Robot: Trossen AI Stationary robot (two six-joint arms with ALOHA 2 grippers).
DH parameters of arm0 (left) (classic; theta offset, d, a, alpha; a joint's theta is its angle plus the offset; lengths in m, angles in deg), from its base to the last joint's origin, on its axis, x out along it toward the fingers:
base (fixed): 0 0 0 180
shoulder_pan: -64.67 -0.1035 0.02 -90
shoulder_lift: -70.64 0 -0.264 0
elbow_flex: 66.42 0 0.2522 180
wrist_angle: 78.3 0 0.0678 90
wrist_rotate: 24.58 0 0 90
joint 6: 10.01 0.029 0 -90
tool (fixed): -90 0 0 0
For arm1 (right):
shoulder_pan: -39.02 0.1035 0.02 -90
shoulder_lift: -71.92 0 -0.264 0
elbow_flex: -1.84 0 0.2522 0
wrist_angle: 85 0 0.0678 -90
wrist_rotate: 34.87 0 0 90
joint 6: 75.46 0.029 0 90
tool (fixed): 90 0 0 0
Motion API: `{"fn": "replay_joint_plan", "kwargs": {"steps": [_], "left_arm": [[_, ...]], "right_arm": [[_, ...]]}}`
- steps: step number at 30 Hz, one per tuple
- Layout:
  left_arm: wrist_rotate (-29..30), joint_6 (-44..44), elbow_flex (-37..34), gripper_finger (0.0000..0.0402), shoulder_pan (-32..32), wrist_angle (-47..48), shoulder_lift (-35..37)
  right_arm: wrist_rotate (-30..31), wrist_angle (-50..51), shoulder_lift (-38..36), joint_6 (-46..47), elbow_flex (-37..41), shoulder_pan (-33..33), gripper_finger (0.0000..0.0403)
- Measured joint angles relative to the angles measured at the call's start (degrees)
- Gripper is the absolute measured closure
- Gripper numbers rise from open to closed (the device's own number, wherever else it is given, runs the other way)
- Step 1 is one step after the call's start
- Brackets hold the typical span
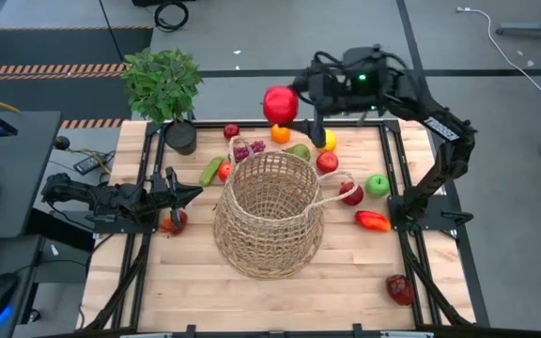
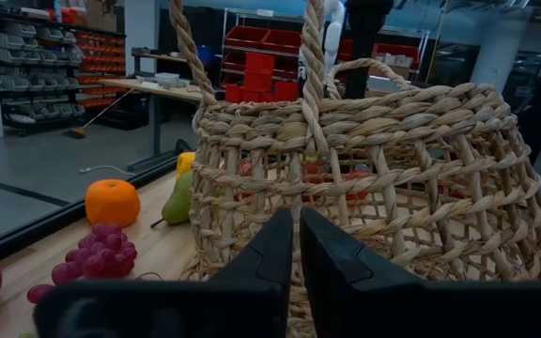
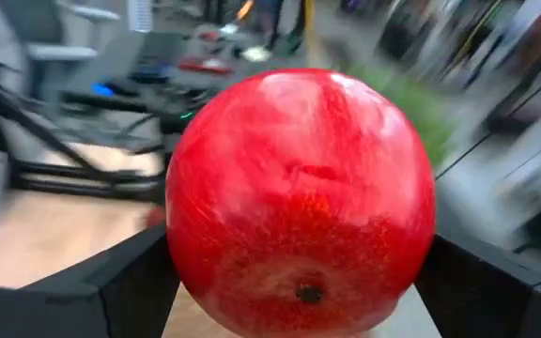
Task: Build produce basket
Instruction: Put the red apple into the brown basket
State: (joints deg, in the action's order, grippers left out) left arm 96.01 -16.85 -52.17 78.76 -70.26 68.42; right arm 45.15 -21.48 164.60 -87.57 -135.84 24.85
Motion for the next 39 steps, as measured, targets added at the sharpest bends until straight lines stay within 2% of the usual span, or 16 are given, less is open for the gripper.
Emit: {"fn": "replay_joint_plan", "kwargs": {"steps": [6,14,18,24,32,39], "left_arm": [[0.0,0.0,0.0,0.0367,0.0,0.0,0.0],[0.0,0.0,0.0,0.0374,0.0,0.0,0.0],[0.0,0.0,0.0,0.0369,0.0,0.0,0.0],[0.0,0.0,0.0,0.0367,0.0,0.0,0.0],[0.0,0.0,0.0,0.0374,0.0,0.0,0.0],[0.0,0.0,0.0,0.0366,0.0,-0.1,0.0]], "right_arm": [[-9.3,3.4,0.0,19.6,8.2,-1.3,0.0027],[-15.4,2.5,0.1,44.1,18.3,-1.4,0.0027],[-19.2,1.1,0.1,52.1,22.1,-1.9,0.0027],[-24.1,-0.2,0.1,56.0,26.9,-2.1,0.0027],[-21.9,-6.5,0.1,52.9,28.3,2.7,0.0027],[-20.7,-4.6,4.4,51.8,28.3,3.4,0.0027]]}}
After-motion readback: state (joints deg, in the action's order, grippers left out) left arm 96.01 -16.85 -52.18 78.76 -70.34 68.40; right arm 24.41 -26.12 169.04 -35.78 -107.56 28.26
